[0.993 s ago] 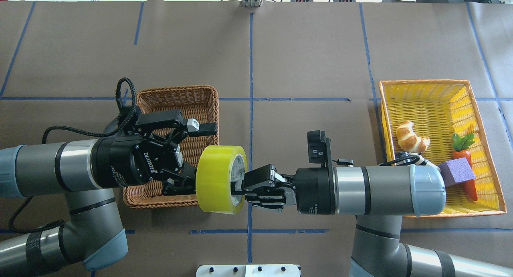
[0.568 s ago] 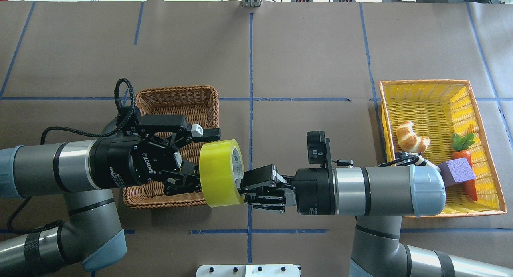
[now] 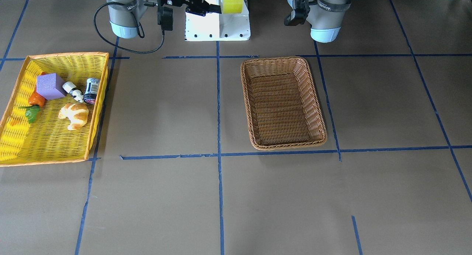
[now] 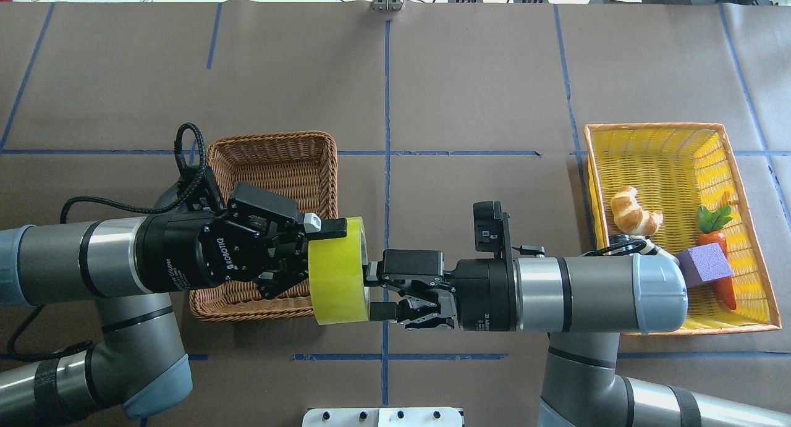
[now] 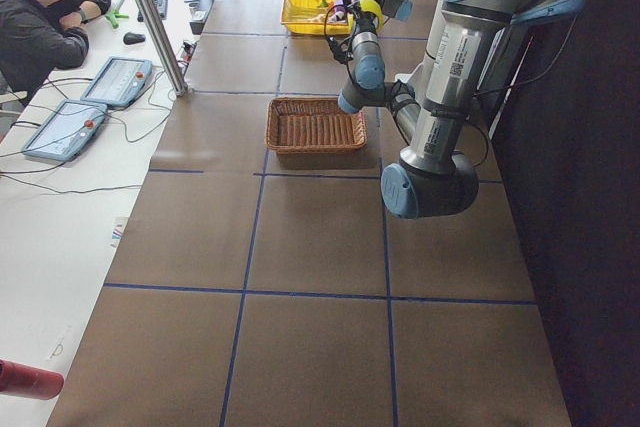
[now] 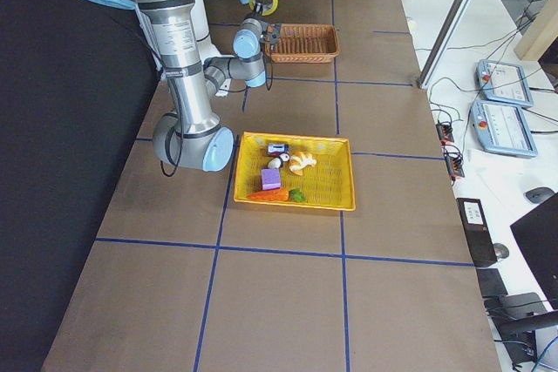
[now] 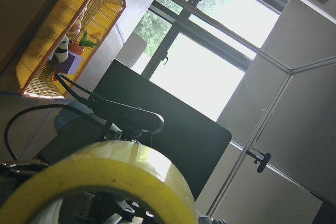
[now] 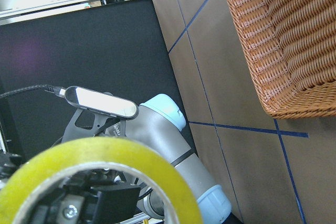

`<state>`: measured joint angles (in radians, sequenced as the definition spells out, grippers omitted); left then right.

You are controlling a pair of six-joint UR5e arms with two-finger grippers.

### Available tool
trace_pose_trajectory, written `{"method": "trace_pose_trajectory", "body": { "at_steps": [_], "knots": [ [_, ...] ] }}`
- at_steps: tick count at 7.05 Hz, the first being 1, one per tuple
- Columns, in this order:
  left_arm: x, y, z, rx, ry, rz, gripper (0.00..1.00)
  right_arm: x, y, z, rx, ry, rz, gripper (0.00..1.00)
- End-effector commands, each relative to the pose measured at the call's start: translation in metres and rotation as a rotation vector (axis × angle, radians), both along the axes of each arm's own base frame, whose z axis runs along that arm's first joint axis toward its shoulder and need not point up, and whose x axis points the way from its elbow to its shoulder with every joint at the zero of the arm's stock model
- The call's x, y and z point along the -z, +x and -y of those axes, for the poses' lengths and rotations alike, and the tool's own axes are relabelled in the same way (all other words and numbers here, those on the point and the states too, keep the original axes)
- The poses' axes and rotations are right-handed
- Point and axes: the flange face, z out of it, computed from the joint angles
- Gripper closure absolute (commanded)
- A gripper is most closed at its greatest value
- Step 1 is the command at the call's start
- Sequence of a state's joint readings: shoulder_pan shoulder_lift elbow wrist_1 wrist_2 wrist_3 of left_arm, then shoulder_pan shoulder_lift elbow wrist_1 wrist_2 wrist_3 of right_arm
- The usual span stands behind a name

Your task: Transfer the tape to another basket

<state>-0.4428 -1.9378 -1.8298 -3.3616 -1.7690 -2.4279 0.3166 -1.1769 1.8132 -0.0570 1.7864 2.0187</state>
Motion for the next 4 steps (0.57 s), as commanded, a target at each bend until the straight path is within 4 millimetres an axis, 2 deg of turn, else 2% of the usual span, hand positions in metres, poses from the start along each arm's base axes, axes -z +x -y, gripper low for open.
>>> {"method": "trace_pose_trajectory", "body": {
  "at_steps": [1, 2, 3, 4],
  "knots": [
    [-0.014, -0.030, 0.012, 0.019, 0.045, 0.042, 0.98, 0.000, 0.001, 0.000, -0.001, 0.002, 0.000, 0.01],
    [-0.022, -0.053, 0.035, 0.042, 0.080, 0.116, 0.98, -0.001, 0.002, 0.001, -0.003, 0.001, -0.004, 0.01],
    [-0.028, -0.064, 0.053, 0.043, 0.093, 0.192, 0.99, -0.005, 0.007, 0.011, -0.022, -0.001, -0.020, 0.01],
    [-0.030, -0.066, 0.067, 0.042, 0.068, 0.271, 0.99, -0.007, 0.020, 0.041, -0.074, -0.011, -0.098, 0.01]
  ]
}}
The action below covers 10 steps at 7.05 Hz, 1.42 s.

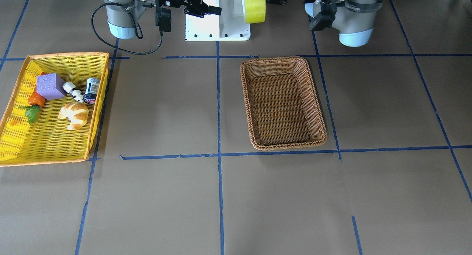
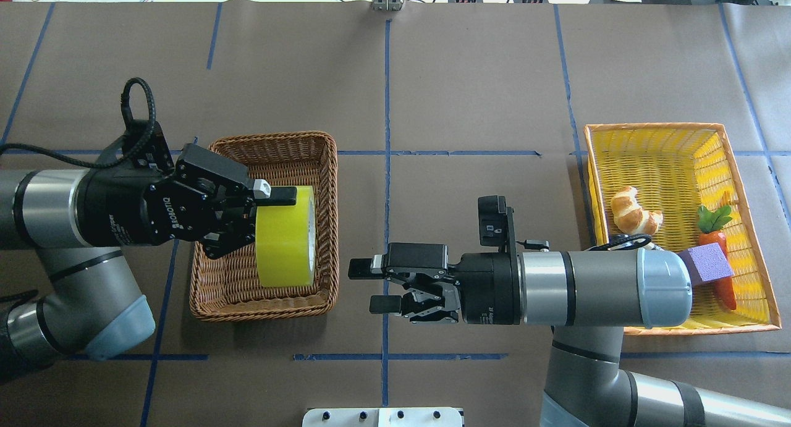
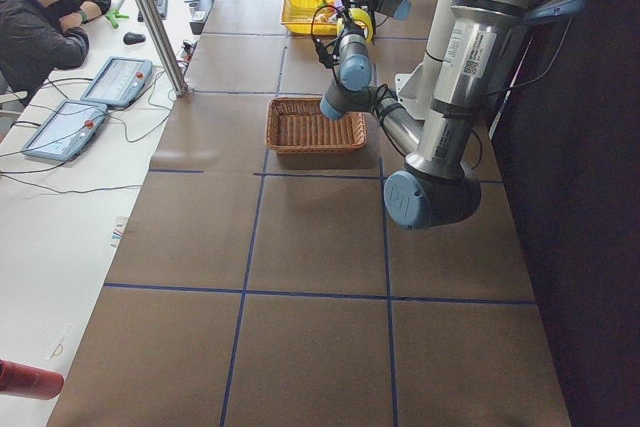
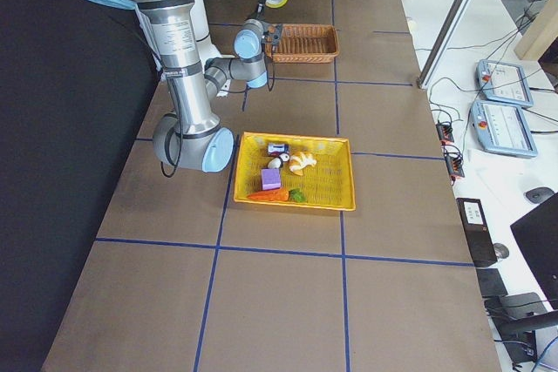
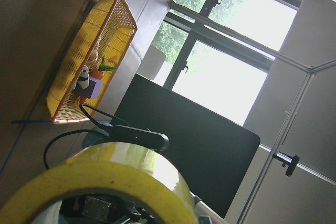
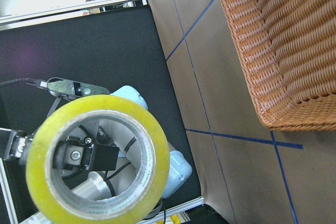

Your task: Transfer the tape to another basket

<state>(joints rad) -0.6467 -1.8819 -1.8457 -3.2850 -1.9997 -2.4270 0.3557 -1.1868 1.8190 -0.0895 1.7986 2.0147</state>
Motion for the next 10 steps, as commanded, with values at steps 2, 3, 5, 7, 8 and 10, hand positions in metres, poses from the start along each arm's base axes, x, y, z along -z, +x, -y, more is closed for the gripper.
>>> {"method": "trace_pose_trajectory", "body": {
  "at_steps": [2, 3, 5, 7, 8, 10],
  "knots": [
    [-0.002, 0.004, 0.033, 0.004, 0.054, 0.313, 0.99, -0.011, 0.041, 0.084, -0.092, 0.092, -0.262, 0.00],
    [-0.005, 0.015, 0.041, 0.017, 0.079, 0.415, 0.99, -0.019, 0.049, 0.105, -0.167, 0.156, -0.346, 0.00],
    [-0.016, 0.039, 0.060, 0.048, 0.140, 0.633, 0.99, -0.038, 0.059, 0.151, -0.242, 0.176, -0.590, 0.00],
    [-0.031, 0.059, 0.073, 0.050, 0.225, 0.820, 0.99, -0.065, 0.067, 0.186, -0.251, 0.210, -0.843, 0.00],
    [-0.042, 0.070, 0.080, 0.074, 0.254, 0.916, 0.99, -0.080, 0.066, 0.196, -0.226, 0.265, -0.958, 0.00],
    [-0.056, 0.129, 0.069, 0.100, 0.362, 1.119, 0.99, -0.098, 0.083, 0.220, -0.202, 0.283, -1.108, 0.00]
  ]
}}
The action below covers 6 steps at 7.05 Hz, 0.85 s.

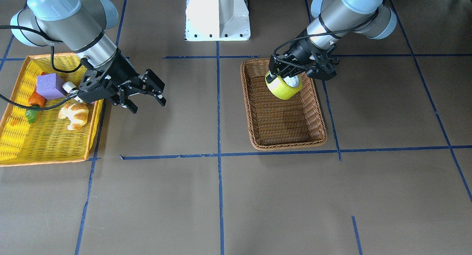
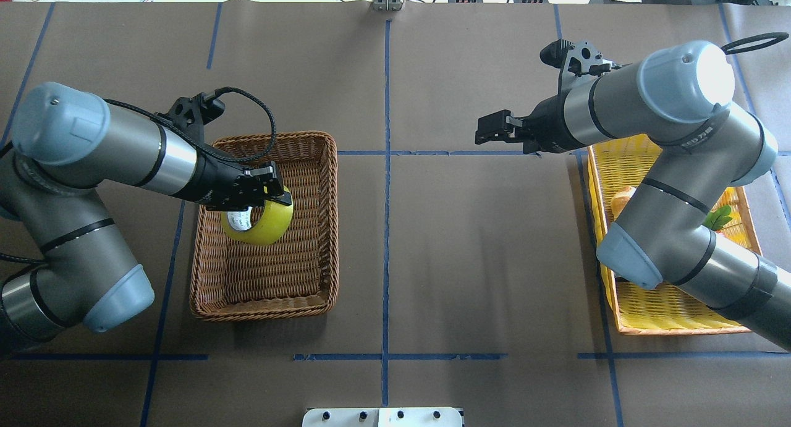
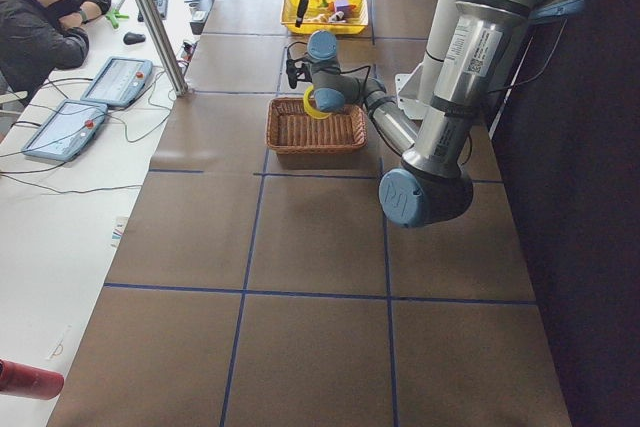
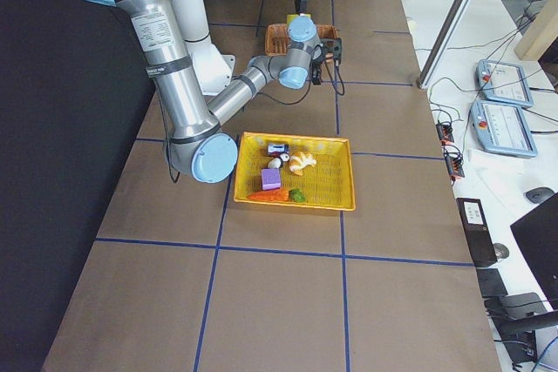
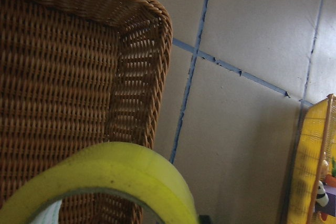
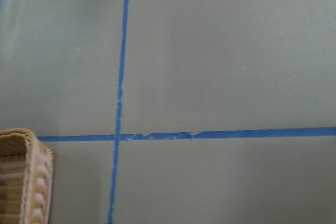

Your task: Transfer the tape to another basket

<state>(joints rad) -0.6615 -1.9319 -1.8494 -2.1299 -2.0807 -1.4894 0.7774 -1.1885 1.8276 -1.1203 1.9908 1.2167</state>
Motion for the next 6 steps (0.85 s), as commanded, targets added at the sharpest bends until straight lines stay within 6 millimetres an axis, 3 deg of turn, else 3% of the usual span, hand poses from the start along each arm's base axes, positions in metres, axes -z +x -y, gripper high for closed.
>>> {"method": "trace_pose_trajectory", "body": {
  "at_steps": [1, 3, 4, 6],
  "knots": [
    [-0.015, 0.043, -0.010, 0.015, 0.068, 0.174, 0.99, -0.019, 0.023, 0.024, -0.003, -0.013, -0.130, 0.00],
    [-0.025, 0.055, -0.019, 0.000, 0.121, 0.211, 0.93, -0.029, 0.041, 0.037, 0.050, 0.062, -0.226, 0.00],
    [-0.029, 0.055, -0.020, -0.009, 0.133, 0.219, 0.77, -0.034, 0.050, 0.041, 0.038, 0.056, -0.232, 0.00],
    [-0.022, 0.054, -0.021, -0.015, 0.136, 0.220, 0.00, -0.053, 0.076, 0.051, 0.050, 0.055, -0.250, 0.00]
  ]
}}
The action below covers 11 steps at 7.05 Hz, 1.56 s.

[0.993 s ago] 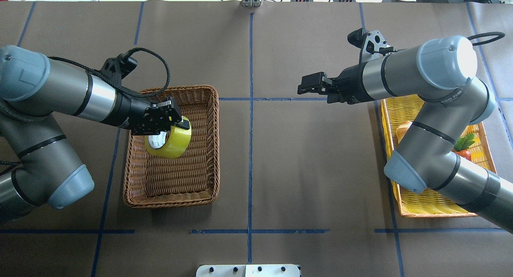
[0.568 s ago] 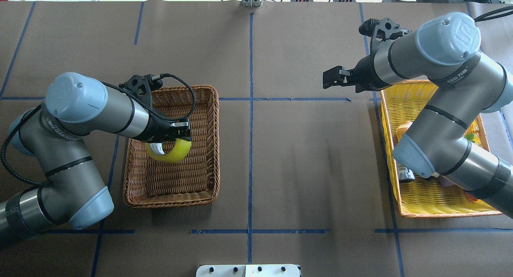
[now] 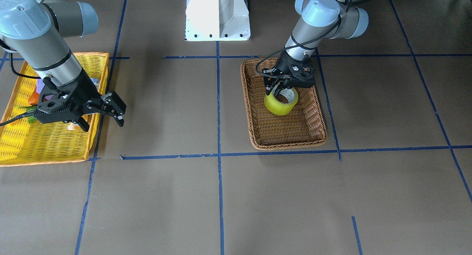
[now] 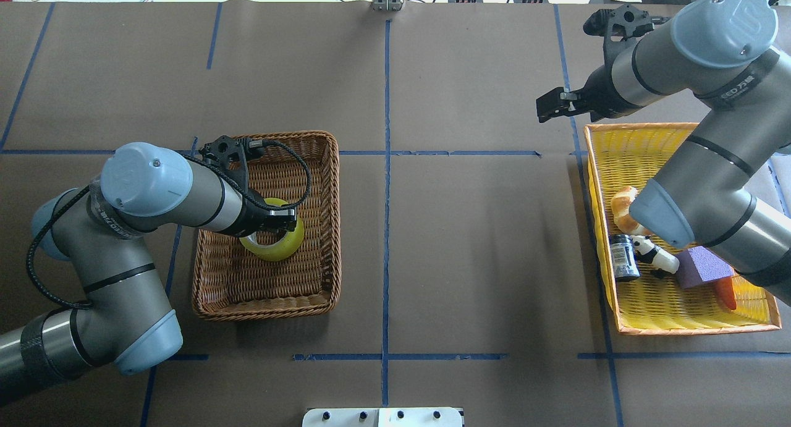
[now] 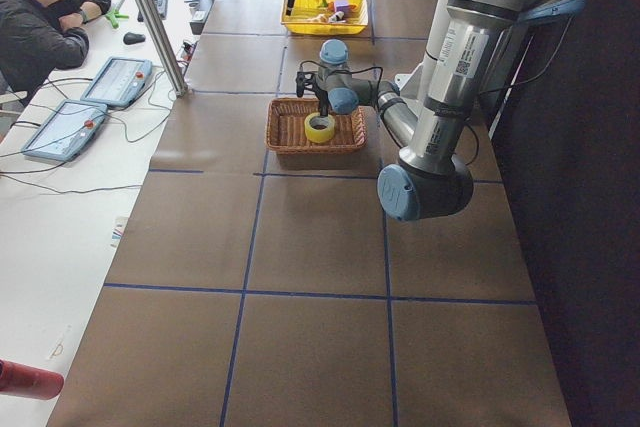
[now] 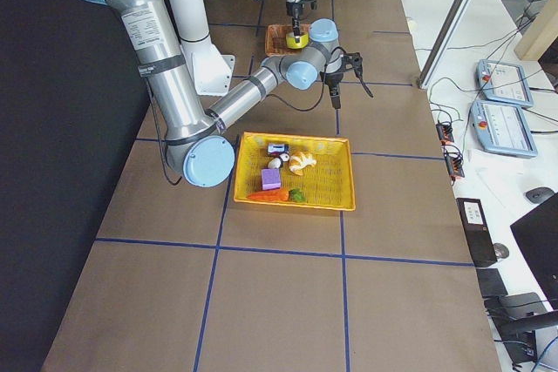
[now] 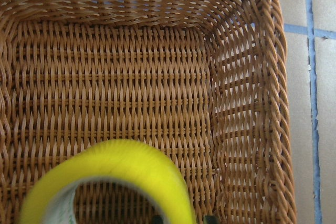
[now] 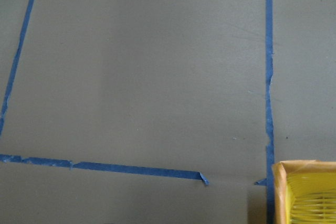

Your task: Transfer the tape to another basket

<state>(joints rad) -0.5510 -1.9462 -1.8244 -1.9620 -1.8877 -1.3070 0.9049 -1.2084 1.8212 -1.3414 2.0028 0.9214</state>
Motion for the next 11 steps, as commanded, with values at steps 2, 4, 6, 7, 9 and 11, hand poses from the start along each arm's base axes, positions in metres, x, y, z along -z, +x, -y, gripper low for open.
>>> {"method": "trace_pose_trajectory", "body": {
  "at_steps": [2, 4, 6, 7, 9, 11],
  "knots": [
    [0.008, -0.011, 0.003, 0.007, -0.001, -0.008, 0.00, -0.032, 0.051, 0.028, 0.061, -0.025, -0.032, 0.00],
    [0.010, -0.073, 0.042, 0.017, -0.103, 0.016, 0.00, -0.059, 0.098, 0.045, 0.181, 0.012, -0.182, 0.00],
    [0.002, -0.152, 0.067, -0.051, -0.040, 0.035, 0.00, -0.154, 0.193, 0.021, 0.290, -0.011, -0.194, 0.00],
    [-0.021, -0.188, 0.081, -0.069, -0.014, 0.055, 0.00, -0.194, 0.245, 0.001, 0.294, -0.031, -0.169, 0.00],
    [-0.095, -0.282, 0.090, -0.124, 0.070, 0.106, 0.00, -0.246, 0.312, -0.039, 0.210, -0.136, -0.088, 0.00],
    [-0.170, -0.362, 0.079, -0.161, 0.148, 0.196, 0.00, -0.291, 0.335, -0.075, 0.239, -0.157, -0.077, 0.00]
  ]
}}
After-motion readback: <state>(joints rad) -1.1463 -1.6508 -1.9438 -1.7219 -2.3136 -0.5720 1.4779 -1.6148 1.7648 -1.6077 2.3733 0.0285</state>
